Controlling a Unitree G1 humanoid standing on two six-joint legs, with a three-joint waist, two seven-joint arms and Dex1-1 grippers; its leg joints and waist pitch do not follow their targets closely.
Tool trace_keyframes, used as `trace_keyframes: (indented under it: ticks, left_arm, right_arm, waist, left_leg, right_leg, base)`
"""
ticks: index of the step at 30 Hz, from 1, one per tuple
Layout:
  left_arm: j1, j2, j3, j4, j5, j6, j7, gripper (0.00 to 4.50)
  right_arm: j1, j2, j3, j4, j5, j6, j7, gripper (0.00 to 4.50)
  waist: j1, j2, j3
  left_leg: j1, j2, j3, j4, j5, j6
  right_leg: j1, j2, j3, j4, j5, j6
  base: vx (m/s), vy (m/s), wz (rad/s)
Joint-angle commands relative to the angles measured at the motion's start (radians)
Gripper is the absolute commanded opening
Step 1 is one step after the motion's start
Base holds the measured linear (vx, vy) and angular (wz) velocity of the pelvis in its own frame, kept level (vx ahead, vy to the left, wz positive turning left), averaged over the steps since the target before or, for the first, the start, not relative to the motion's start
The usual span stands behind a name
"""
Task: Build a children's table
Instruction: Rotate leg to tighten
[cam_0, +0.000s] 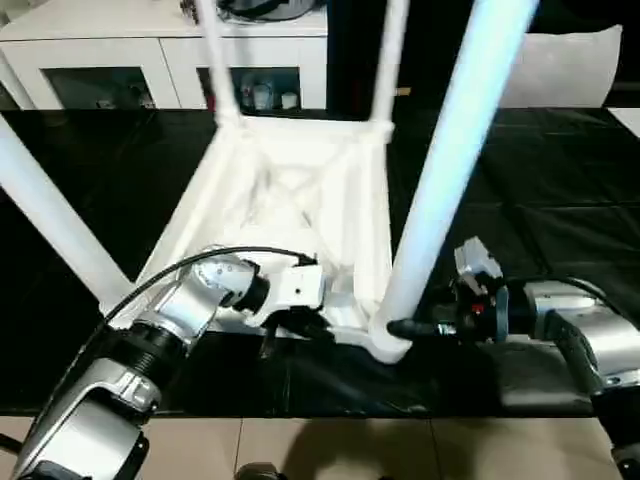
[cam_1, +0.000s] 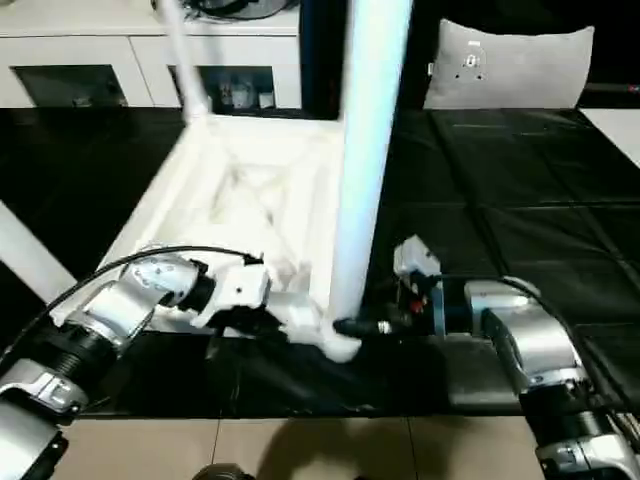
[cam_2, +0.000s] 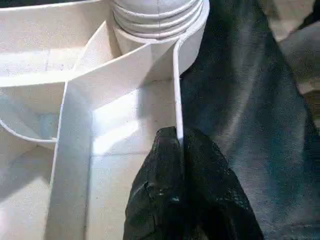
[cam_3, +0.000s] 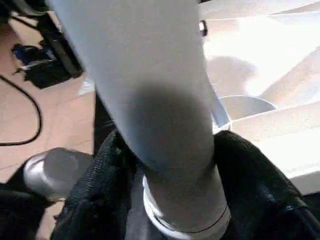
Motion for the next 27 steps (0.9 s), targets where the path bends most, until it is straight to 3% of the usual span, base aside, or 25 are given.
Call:
trace_keyframes:
  ticks: [1,7,12,13,16,17,18,20,21,22,23,24,25,26,27]
  left_arm:
    - [0.003,0.006,-0.04,-0.023,0.015,-0.029,-0.045,0.0]
    - [0.004,0.005,-0.036,-0.021,0.011,-0.019,-0.048,0.0]
    - [0.01,-0.018,-0.015,-0.039,0.0,0.078,-0.005,0.0]
    - [0.01,-0.037,0.0,-0.044,-0.004,0.129,0.033,0.0]
    - [0.008,-0.086,0.027,-0.049,-0.006,0.221,0.121,0.0]
    - [0.008,-0.097,0.033,-0.051,-0.006,0.245,0.142,0.0]
    - [0.008,-0.11,0.037,-0.053,-0.007,0.267,0.16,0.0]
    - [-0.006,-0.169,0.068,-0.04,-0.002,0.36,0.274,0.0]
    - [-0.014,-0.199,0.082,-0.03,0.004,0.397,0.332,0.0]
    - [-0.017,-0.21,0.087,-0.027,0.006,0.407,0.352,0.0]
    - [-0.024,-0.24,0.102,-0.017,0.013,0.436,0.41,0.0]
    - [-0.027,-0.261,0.115,-0.011,0.012,0.448,0.446,0.0]
    - [-0.032,-0.298,0.145,-0.003,0.001,0.461,0.502,0.0]
    - [-0.035,-0.341,0.177,0.0,-0.015,0.467,0.559,0.0]
    - [-0.034,-0.348,0.183,0.0,-0.017,0.468,0.567,0.0]
  right_arm:
    - [-0.002,-0.006,0.006,-0.028,0.012,0.0,0.023,2.22]
    - [0.014,0.001,0.01,-0.045,0.025,0.016,0.03,1.99]
    - [0.032,0.035,-0.004,-0.079,0.046,0.047,-0.027,1.98]
    - [0.027,0.068,-0.013,-0.069,0.018,0.041,-0.112,1.98]
    - [-0.013,0.168,-0.043,0.004,-0.079,0.03,-0.376,1.98]
    - [-0.025,0.19,-0.052,0.022,-0.096,0.031,-0.434,1.96]
    - [-0.037,0.212,-0.065,0.041,-0.107,0.041,-0.494,1.95]
    - [-0.082,0.28,-0.113,0.108,-0.142,0.08,-0.694,1.93]
    - [-0.101,0.31,-0.137,0.137,-0.154,0.095,-0.784,1.92]
    - [-0.108,0.32,-0.145,0.148,-0.157,0.098,-0.814,1.92]
    - [-0.125,0.343,-0.162,0.177,-0.167,0.101,-0.884,1.92]
    - [-0.135,0.355,-0.17,0.196,-0.173,0.098,-0.923,1.92]
    - [-0.143,0.374,-0.182,0.213,-0.183,0.078,-0.964,1.92]
    - [-0.149,0.396,-0.198,0.231,-0.181,0.044,-0.989,1.92]
    - [-0.149,0.4,-0.202,0.233,-0.18,0.037,-0.989,2.47]
  waist:
    - [-0.003,-0.018,-0.083]
    - [-0.003,-0.018,-0.084]
    - [-0.004,-0.016,-0.083]
    - [-0.005,-0.014,-0.083]
    - [-0.018,-0.014,-0.074]
    - [-0.041,-0.017,-0.071]
    - [-0.058,-0.015,-0.069]
    - [-0.075,-0.009,-0.069]
    - [-0.1,-0.009,-0.066]
    - [-0.115,0.009,-0.068]
    - [-0.126,0.019,-0.07]
    - [-0.131,0.017,-0.067]
    - [-0.133,0.008,-0.063]
    - [-0.138,-0.006,-0.059]
    - [-0.119,-0.026,-0.061]
  left_leg:
    - [-0.006,0.066,-0.012,-0.06,0.0,0.095]
    - [-0.007,0.064,-0.012,-0.059,0.004,0.09]
    - [-0.006,0.068,-0.013,-0.06,0.006,0.087]
    - [-0.006,0.064,-0.012,-0.061,-0.002,0.082]
    - [-0.002,0.057,-0.01,-0.065,-0.041,0.053]
    - [-0.003,0.044,-0.009,-0.063,-0.089,0.025]
    - [-0.006,0.04,-0.009,-0.06,-0.117,0.024]
    - [0.003,0.045,-0.012,-0.059,-0.144,0.025]
    - [-0.005,0.054,-0.019,-0.06,-0.176,0.026]
    - [-0.001,0.083,-0.029,-0.067,-0.228,0.035]
    - [-0.006,0.13,-0.051,-0.092,-0.302,0.045]
    - [0.005,0.152,-0.058,-0.112,-0.366,0.038]
    - [0.011,0.133,-0.048,-0.106,-0.38,0.026]
    - [0.016,0.092,-0.029,-0.085,-0.365,0.014]
    - [0.037,-0.01,0.021,-0.033,-0.216,0.038]
  right_leg:
    - [0.074,-0.09,0.081,-0.064,-0.311,-0.002]
    - [0.074,-0.088,0.079,-0.065,-0.313,0.009]
    - [0.074,-0.089,0.079,-0.065,-0.309,0.007]
    - [0.075,-0.089,0.078,-0.068,-0.323,0.011]
    - [0.07,-0.087,0.07,-0.086,-0.4,0.028]
    - [0.075,-0.083,0.052,-0.102,-0.479,0.07]
    - [0.078,-0.079,0.041,-0.113,-0.515,0.102]
    - [0.075,-0.077,0.031,-0.126,-0.526,0.112]
    - [0.084,-0.071,0.018,-0.132,-0.529,0.129]
    - [0.094,-0.077,0.014,-0.13,-0.508,0.125]
    - [0.108,-0.082,0.038,-0.088,-0.438,0.106]
    - [0.098,-0.085,0.076,-0.049,-0.354,0.071]
    - [0.089,-0.091,0.083,-0.064,-0.367,0.059]
    - [0.077,-0.097,0.078,-0.097,-0.442,0.058]
    - [0.059,-0.097,0.04,-0.15,-0.676,0.122]
  base:
    - [0.0,0.0,0.0]
    - [0.0,0.0,0.0]
    - [0.0,0.0,0.0]
    - [0.0,0.0,0.0]
    - [0.0,0.0,0.0]
    - [0.0,0.0,0.0]
    - [-0.051,-0.002,-0.08]
    - [-0.031,0.009,-0.06]
    - [0.0,0.0,0.0]
    - [0.0,0.0,0.0]
    - [0.0,0.0,0.0]
    - [0.0,0.0,0.0]
    - [0.0,0.0,0.0]
    - [0.0,0.0,0.0]
    - [0.0,0.0,0.0]
